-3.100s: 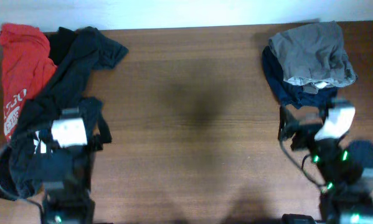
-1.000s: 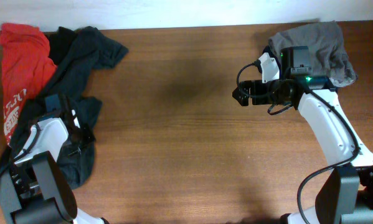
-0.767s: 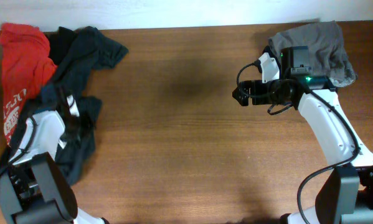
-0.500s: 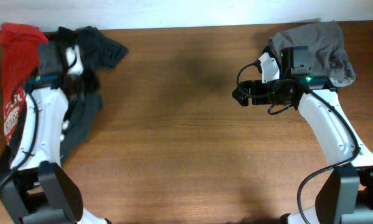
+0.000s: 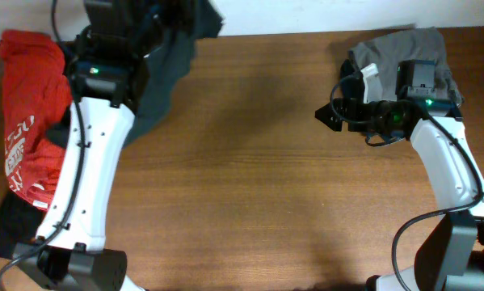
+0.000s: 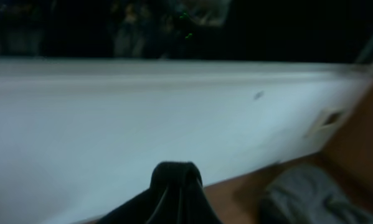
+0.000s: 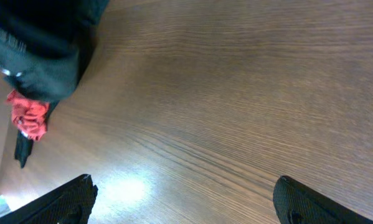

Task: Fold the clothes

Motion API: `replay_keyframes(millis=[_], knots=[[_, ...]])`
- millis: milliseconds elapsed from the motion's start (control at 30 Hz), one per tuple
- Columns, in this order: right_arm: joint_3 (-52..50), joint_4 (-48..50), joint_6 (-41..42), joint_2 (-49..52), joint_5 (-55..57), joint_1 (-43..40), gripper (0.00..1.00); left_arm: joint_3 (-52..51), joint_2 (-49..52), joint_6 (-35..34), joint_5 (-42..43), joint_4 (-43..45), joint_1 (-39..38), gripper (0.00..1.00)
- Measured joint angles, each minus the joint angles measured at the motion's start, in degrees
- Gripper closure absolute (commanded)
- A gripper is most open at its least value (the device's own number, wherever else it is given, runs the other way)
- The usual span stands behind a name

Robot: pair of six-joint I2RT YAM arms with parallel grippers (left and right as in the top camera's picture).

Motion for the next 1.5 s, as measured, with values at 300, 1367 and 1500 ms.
replay_keyframes(millis=[300,1367,1500], knots=[[0.0,0.52,-2.73,-0.26,-1.4,3.32,0.04,2.4,0.02,-0.87,-2.08,10.1,-6.29,0.99],[0.0,13.44,-7.45,-0.33,-7.65,9.62,0.08,16.55,0.02,-1.07,-2.89,5.92,-13.2,0.99],[0.0,15.74,-7.54,-0.33,-10.25,10.54,0.21,16.55,0.02,-1.07,-2.91,4.76,-13.2,0.99]])
